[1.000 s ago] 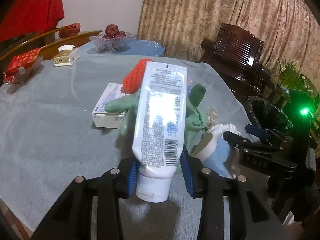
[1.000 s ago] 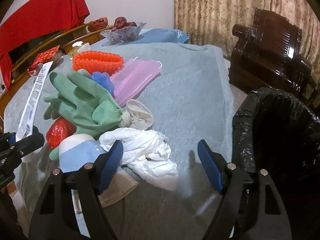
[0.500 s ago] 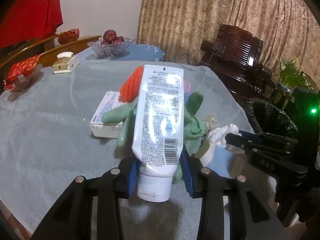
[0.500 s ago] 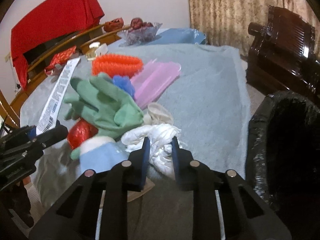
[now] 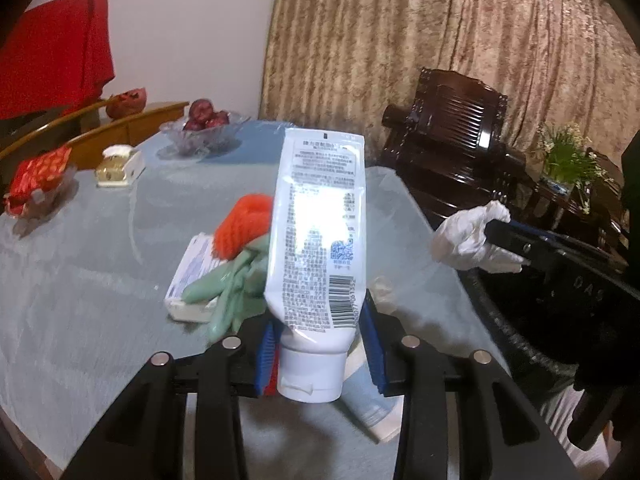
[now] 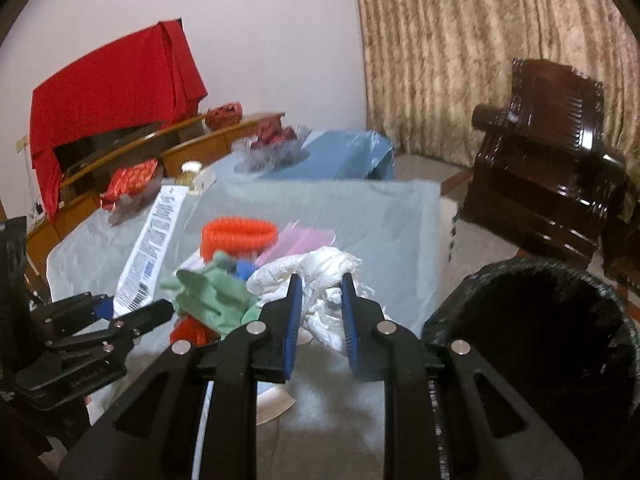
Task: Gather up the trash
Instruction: 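Open the right gripper over the bin dropping the tissue while the left drops the tube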
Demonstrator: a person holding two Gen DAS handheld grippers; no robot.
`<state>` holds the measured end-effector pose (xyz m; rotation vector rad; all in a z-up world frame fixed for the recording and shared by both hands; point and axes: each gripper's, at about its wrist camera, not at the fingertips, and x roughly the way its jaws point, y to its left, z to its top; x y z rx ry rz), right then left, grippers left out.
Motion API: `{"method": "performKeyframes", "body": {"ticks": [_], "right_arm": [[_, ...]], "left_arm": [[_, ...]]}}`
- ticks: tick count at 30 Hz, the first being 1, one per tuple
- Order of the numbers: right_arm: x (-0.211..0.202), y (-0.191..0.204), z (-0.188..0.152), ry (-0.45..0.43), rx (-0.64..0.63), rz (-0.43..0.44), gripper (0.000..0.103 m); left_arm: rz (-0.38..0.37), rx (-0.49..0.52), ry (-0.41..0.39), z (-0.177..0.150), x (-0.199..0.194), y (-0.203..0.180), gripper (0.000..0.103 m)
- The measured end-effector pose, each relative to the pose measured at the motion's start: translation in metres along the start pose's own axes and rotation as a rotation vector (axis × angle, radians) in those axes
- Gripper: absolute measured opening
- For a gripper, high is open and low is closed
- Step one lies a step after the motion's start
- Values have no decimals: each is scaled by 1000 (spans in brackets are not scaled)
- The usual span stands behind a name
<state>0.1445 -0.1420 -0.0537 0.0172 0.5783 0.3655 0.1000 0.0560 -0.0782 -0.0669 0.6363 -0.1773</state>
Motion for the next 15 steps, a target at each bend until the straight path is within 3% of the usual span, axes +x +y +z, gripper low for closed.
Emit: {"method": "performKeyframes", "body": {"ticks": [7,15], "right_arm": [[-38,-29,7,-71,22,-72,19],[-78,-91,-1,-105,74,-216,19]], "left_arm": [[-67,35,-29,17,1,-34,37],[-180,98,-39,30,19,-94,37]]}}
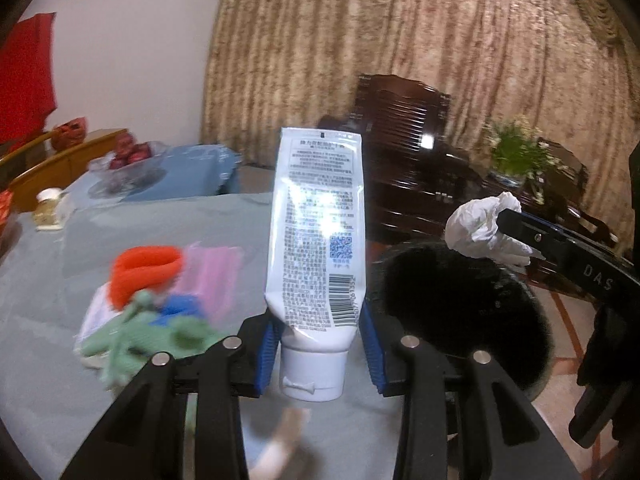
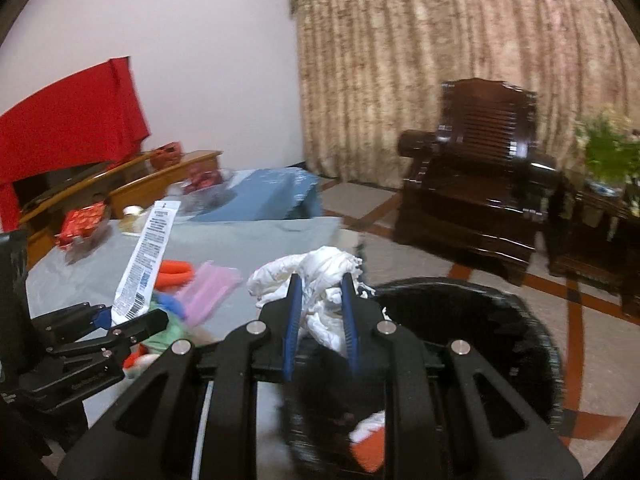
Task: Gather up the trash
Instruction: 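Open the right gripper over the bin dropping the tissue while the left drops the tube, then move both grippers back from the bin to the trash pile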
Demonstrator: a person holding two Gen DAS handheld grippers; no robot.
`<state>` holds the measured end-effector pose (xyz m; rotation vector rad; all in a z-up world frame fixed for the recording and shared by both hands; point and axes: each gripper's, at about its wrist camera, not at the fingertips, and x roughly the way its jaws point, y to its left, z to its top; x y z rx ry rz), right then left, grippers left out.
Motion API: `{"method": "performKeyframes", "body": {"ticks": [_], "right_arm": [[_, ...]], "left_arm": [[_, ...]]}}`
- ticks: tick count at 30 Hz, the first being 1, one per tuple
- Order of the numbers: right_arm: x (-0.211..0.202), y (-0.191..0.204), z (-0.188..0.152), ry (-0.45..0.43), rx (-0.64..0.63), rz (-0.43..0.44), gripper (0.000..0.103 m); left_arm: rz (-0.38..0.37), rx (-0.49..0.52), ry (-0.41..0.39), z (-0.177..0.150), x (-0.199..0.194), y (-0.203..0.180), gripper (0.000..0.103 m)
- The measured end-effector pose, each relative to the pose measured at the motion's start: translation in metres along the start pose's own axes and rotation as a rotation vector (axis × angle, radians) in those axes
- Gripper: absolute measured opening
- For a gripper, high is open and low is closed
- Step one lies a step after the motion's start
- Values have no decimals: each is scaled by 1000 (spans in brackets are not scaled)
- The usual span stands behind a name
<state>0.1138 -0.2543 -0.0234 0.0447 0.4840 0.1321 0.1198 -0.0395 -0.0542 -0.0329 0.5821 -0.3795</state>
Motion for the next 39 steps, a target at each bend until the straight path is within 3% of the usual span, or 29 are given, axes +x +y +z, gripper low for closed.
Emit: {"method": "performKeyframes", "body": {"ticks": [10,19,21,24,27,29,32,39], "right_arm": [[9,-78,-33,69,67,-152,19],[19,-116,-57,121,123,-215,20],[20,-120,-61,127,131,-224,24],[17,-122,-65,130,145,-244,30],[17,-121,-65,130,156,-260,44],[15,-120,-65,126,164,-265,63],[12,-115,-63,108,166,-275,84],[12,-85,-48,80,148,-210,91]], "left_arm": [[-165,81,60,10,66,-85,37],[-239,131,112,7,108,-132,37],[-254,132,125,6,110,-136,39],[-266,130,113,9,108,-133,57],[-272,133,109,11,104,-131,61],[-265,128,102,12,101,-124,68],[-241,116,86,14,94,-117,77],[-158,93,45,17,64,-82,86]]}}
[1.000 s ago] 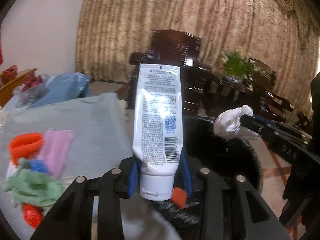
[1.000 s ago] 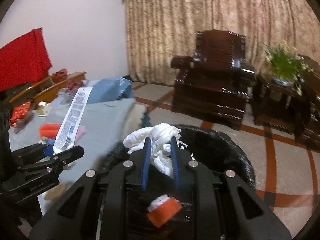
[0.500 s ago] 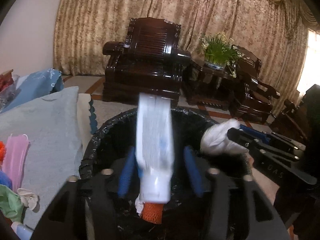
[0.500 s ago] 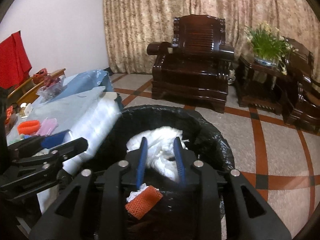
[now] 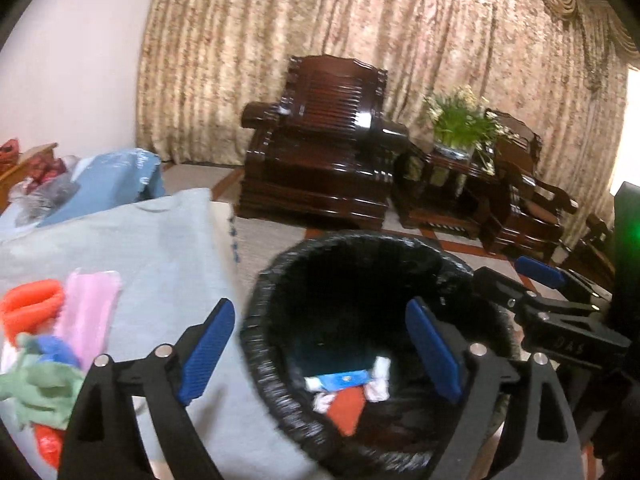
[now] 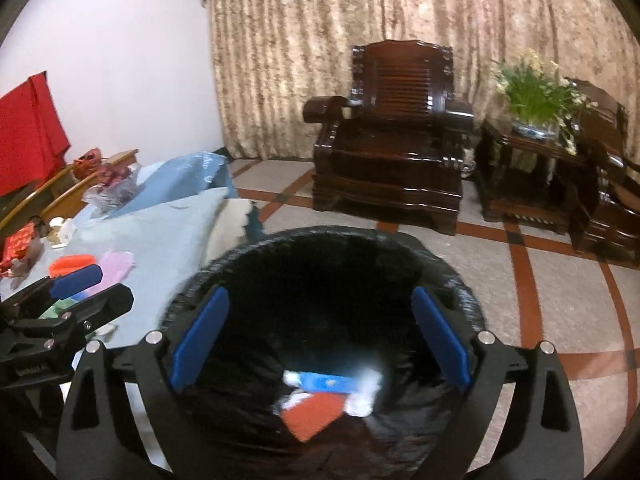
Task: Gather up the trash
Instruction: 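Move both grippers back from the bin to the trash pile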
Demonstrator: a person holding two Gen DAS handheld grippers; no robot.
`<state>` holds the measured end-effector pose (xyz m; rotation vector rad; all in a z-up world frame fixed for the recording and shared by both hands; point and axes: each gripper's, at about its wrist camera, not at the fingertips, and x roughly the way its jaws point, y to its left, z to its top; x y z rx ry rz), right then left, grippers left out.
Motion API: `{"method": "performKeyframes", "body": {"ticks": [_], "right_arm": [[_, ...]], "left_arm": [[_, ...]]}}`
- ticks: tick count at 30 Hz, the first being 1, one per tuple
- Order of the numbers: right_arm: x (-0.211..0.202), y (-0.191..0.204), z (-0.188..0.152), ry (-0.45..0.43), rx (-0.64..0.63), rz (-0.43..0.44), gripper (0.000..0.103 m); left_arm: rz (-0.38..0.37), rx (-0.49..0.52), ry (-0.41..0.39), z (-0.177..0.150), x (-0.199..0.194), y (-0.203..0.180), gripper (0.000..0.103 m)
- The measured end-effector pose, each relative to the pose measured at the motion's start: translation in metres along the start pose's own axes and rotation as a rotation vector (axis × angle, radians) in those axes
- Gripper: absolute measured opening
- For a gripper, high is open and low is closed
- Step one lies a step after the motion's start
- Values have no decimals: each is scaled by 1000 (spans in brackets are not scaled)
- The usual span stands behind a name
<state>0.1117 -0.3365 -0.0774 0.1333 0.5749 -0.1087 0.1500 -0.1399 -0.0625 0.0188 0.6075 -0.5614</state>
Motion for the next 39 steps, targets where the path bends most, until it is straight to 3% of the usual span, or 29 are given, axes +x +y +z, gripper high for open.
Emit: {"method": "performKeyframes", "body": {"ticks": [12,22,29,39], "right_arm": [[-5,104,5,-10,-107,197,92],[-3,191,-17,33,-205,357,92],[7,236,-37,85,-282,430,92],[25,272,-69,170,-389,466,92]], "left_arm": [[242,-60,-75,-31,-89,91,88],[403,-146,-44,-79,-136,157,88],[463,-191,-29,-100,-152,181,88],[505,-231,4,-121,-155,208,88]]}}
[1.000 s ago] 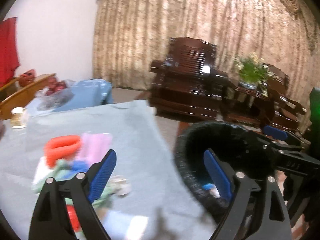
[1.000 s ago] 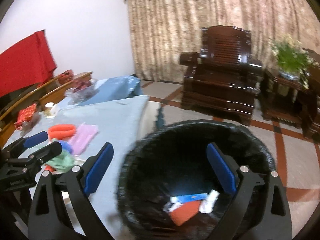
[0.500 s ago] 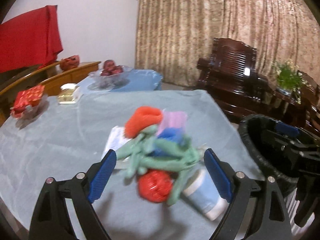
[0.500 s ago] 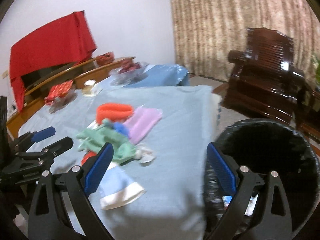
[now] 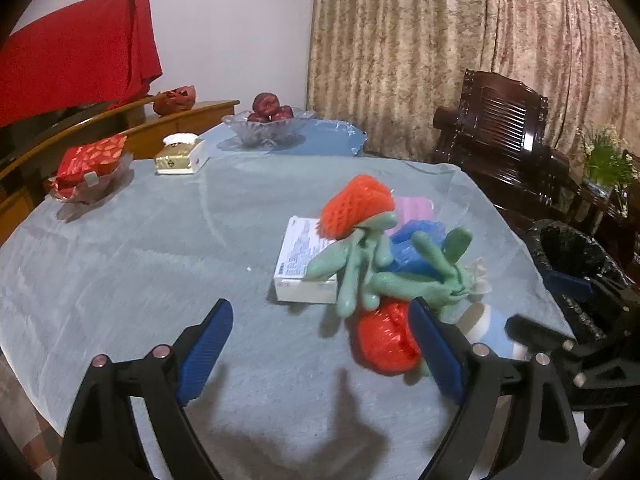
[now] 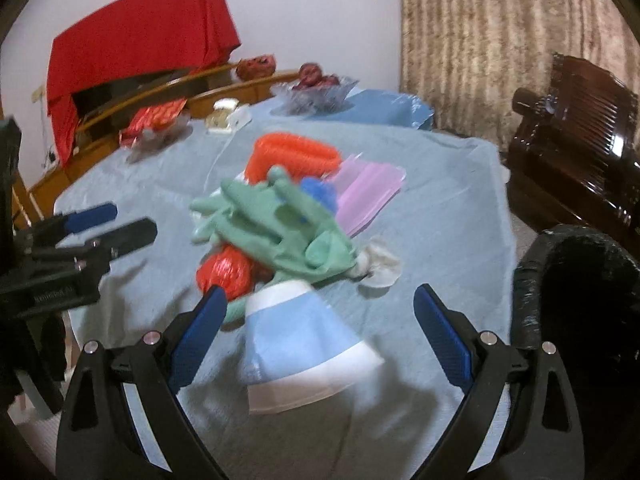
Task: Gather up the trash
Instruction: 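Move both grippers back from the bin to the trash pile, then grasp the blue-and-white paper cup with the right gripper while the left grasps the red bag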
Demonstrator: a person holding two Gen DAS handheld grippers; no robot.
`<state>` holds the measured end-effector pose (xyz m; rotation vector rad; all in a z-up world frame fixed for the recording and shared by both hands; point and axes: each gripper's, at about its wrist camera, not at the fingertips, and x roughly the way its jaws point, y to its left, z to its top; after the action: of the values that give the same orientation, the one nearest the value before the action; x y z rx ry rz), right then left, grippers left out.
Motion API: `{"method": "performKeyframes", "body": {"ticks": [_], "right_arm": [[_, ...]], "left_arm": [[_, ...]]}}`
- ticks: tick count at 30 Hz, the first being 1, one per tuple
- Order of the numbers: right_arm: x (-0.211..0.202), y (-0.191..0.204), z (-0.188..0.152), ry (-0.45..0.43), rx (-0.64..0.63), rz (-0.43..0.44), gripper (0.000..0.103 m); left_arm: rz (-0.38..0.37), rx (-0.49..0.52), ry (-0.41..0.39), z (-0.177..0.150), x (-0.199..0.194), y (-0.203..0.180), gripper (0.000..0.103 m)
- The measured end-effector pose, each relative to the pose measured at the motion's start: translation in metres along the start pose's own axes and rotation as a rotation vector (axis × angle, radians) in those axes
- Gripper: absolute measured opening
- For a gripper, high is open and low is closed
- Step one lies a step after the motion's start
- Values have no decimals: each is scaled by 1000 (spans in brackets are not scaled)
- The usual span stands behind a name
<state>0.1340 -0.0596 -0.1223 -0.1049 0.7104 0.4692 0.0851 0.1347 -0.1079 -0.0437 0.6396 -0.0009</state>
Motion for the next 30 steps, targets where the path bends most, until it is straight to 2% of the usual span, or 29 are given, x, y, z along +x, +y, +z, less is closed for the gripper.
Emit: {"method": "performKeyframes", "body": {"ticks": [5,18,24,27,28,29,30], "right_arm": [[17,11,-4,37,-34,4,92],[48,11,-15,134,-70,-34,92],[50,-12,-13,137,36,-100,91],[51,-18,-14,150,43,-99,91],[52,-18,-14,154,40,-94,87],[52,-18,-15,158,36,-88,78],[54,-18,-15,169,31,-80,78]], "left_arm": [[4,-15,14,-3,4,6,87],[6,-32,48,-9,17,13,87],[1,-35,59,-11,22,13,87],[-7,-31,62,-11,23,10,87],[-10,-28,62,-11,23,9,87],[-12,-24,63,-11,23,8,87],[-16,-21,63,-11,23,6,87]]}}
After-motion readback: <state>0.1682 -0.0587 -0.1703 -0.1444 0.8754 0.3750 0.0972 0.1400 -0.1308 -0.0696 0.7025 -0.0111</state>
